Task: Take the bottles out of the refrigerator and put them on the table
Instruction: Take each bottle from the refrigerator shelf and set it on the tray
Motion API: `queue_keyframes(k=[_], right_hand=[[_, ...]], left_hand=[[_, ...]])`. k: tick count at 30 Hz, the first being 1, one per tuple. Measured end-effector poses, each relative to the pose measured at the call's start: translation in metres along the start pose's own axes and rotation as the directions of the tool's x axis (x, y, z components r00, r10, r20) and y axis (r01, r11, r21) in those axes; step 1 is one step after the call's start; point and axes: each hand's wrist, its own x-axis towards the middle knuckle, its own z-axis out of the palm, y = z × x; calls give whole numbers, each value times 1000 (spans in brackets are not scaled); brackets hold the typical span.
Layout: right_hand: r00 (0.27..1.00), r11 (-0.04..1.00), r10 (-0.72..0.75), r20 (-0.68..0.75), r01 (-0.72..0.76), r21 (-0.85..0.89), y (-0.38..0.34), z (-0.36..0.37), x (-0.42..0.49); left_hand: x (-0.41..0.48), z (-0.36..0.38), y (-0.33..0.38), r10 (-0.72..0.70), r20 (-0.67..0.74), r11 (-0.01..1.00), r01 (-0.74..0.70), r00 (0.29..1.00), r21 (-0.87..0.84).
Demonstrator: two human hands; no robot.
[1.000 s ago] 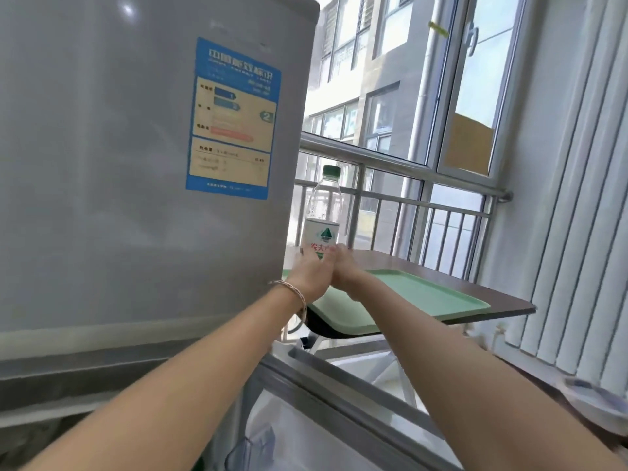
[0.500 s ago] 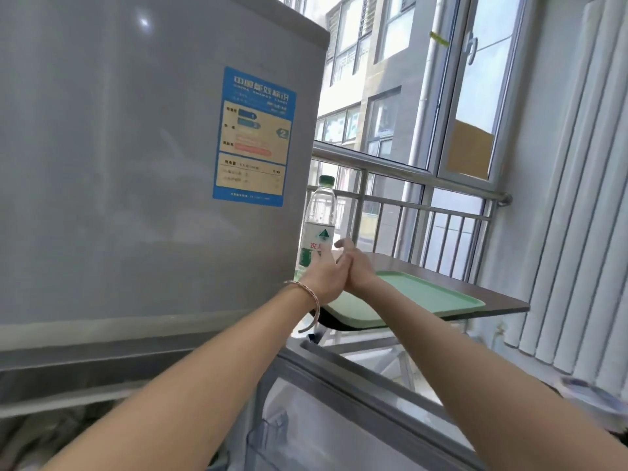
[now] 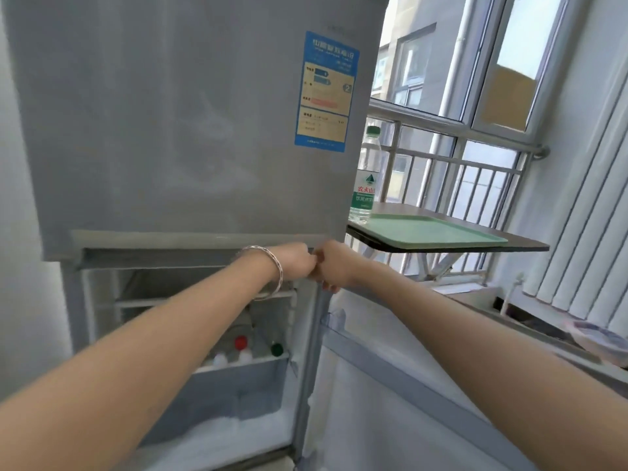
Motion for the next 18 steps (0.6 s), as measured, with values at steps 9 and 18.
queue_keyframes(k=[9,18], right_hand=[[900,969,-38,434,139,-203,1,167,77],[878,955,-50,477,181,-234,22,261,155]], left_hand=[[-18,81,-136,-330,11,942,328,944,68],[12,142,-188,-446,-28,889,446,895,98]])
